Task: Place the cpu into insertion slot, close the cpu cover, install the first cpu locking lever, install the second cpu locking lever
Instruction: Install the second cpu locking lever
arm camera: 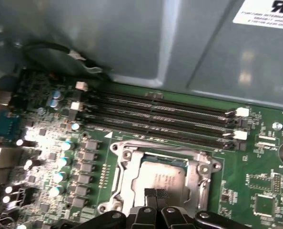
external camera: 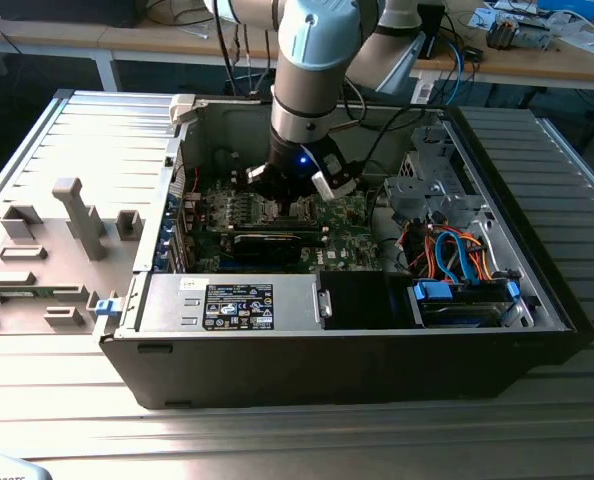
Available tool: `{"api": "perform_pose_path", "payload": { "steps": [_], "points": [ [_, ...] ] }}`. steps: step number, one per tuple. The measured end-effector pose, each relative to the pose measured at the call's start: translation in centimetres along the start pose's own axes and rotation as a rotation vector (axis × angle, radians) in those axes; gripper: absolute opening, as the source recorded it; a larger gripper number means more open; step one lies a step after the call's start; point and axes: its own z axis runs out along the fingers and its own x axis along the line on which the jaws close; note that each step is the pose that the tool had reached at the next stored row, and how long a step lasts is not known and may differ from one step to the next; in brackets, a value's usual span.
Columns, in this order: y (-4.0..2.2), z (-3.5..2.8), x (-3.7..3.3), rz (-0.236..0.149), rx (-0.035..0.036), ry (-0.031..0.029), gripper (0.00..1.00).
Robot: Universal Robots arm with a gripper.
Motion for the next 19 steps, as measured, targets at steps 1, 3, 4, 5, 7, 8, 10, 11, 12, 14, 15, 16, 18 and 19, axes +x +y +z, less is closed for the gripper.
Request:
{"api": "perform_pose_path", "payload": {
  "steps": [1,3,4,5,7,8,10,11,12,14,15,16,18,19],
  "points": [
    [0.38,0.01,-0.17,0.001,0.0199,0.0036,0.11],
    [0.87,-0.08,-0.28,0.003,0.0491,0.0088,0.11],
    [1.08,-0.17,-0.31,0.004,0.0624,0.0112,0.11],
    [1.32,-0.28,-0.34,0.005,0.0745,0.0133,0.11],
    [1.67,-0.65,-0.38,0.006,0.0893,0.0159,0.11],
    [1.79,-0.99,-0.37,0.006,0.0945,0.0170,0.11],
    [1.91,-1.57,-0.37,0.006,0.0962,0.0172,0.11],
    [1.97,-1.94,-0.35,0.006,0.0964,0.0172,0.11],
    [2.00,-2.15,-0.34,0.006,0.0965,0.0173,0.11],
    [2.10,-2.82,-0.31,0.006,0.0965,0.0172,0.11],
    [2.12,-2.94,-0.30,0.006,0.0964,0.0172,0.11],
    [2.13,-3.01,-0.30,0.006,0.0963,0.0171,0.11],
    [2.13,-3.04,-0.30,0.006,0.0964,0.0172,0.11],
    [2.13,-3.05,-0.30,0.006,0.0964,0.0173,0.11]
  ]
}}
